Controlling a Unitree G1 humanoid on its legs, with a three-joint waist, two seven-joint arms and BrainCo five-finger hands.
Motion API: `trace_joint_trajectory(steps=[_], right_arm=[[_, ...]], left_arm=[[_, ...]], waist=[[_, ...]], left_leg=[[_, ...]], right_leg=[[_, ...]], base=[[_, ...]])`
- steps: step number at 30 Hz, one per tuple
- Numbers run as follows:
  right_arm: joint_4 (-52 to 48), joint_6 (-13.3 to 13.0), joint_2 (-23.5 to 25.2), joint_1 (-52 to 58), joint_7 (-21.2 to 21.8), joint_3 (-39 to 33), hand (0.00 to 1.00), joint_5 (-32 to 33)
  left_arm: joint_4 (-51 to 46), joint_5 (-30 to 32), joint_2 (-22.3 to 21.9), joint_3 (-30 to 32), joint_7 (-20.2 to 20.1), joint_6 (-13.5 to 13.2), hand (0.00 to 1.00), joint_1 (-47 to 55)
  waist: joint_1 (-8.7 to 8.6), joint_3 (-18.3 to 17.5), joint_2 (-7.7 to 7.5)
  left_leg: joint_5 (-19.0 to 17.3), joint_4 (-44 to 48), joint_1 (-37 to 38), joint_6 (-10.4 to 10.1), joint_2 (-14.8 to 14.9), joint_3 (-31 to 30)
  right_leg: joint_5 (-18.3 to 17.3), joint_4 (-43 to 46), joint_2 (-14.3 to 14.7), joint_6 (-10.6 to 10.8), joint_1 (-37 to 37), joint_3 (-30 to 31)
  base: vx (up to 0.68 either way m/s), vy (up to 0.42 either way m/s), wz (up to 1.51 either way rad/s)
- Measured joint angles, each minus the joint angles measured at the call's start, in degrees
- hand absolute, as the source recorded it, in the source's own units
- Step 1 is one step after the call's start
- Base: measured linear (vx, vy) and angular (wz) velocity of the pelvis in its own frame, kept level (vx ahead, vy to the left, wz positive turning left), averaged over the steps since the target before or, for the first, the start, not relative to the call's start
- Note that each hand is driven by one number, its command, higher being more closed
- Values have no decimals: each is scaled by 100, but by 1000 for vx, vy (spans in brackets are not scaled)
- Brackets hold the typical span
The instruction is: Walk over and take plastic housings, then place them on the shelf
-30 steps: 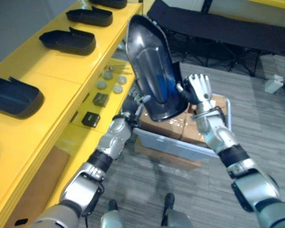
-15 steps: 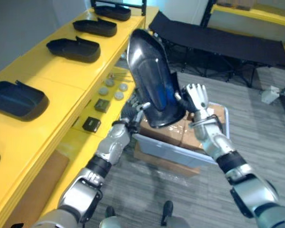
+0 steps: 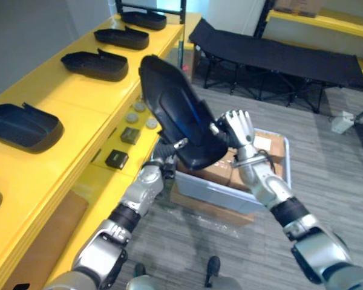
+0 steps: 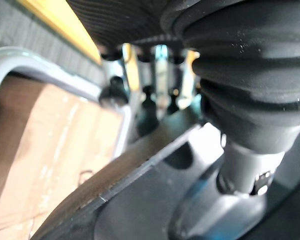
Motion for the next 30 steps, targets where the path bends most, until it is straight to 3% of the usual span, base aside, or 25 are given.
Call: trace_joint_trajectory(steps=[3,4,11,15,24,25,29,30], right_arm=[[0,0,0,22,0,1,100,2],[0,0,0,31,-1,2,100,7],[-3,0,2,55,-91,115,100,116],[-217,0,25,63,-224,201,100,224],[-218,0,147,232,-507,161,100,613],[-219,0,185,256,-535,159,0,694],[-447,-39,368,412,-625,148,0,962],[-479,-184,444,456,-624,148,0,1032]], left_arm=[[0,4,0,-5,-34,-4,0,0],[0,16,0,-11,-32,-12,100,0],[-7,193,0,-23,5,-152,100,4],[-8,220,0,-27,107,-570,100,79],[-21,344,-28,-173,423,-1056,100,80],[-21,337,-36,-173,428,-1095,100,82],[-21,134,-75,-175,428,-1261,100,123],[-21,125,-75,-165,434,-1324,100,145]], waist=[[-2,0,0],[-1,0,0],[-4,0,0],[-16,0,0],[-27,9,-16],[-39,13,-23],[-88,18,-38],[-115,19,-42]], left_leg=[[0,0,0,0,0,0],[0,0,1,0,0,0],[0,5,5,0,1,-1],[0,3,9,0,1,-1],[-1,-6,40,0,3,9],[0,-9,43,0,4,11],[-1,-22,56,-1,5,19],[-1,-25,56,-1,5,21]], right_leg=[[0,0,1,0,0,0],[0,0,1,0,1,0],[0,0,1,-1,5,1],[-1,0,1,-1,9,1],[-9,0,-1,-6,28,2],[-12,0,-1,-8,29,2],[-17,0,0,-9,31,3],[-17,0,0,-8,31,3]], base=[[0,0,0],[0,0,0],[0,0,0],[0,0,0],[0,0,0],[0,0,0],[0,0,0],[0,0,0]])
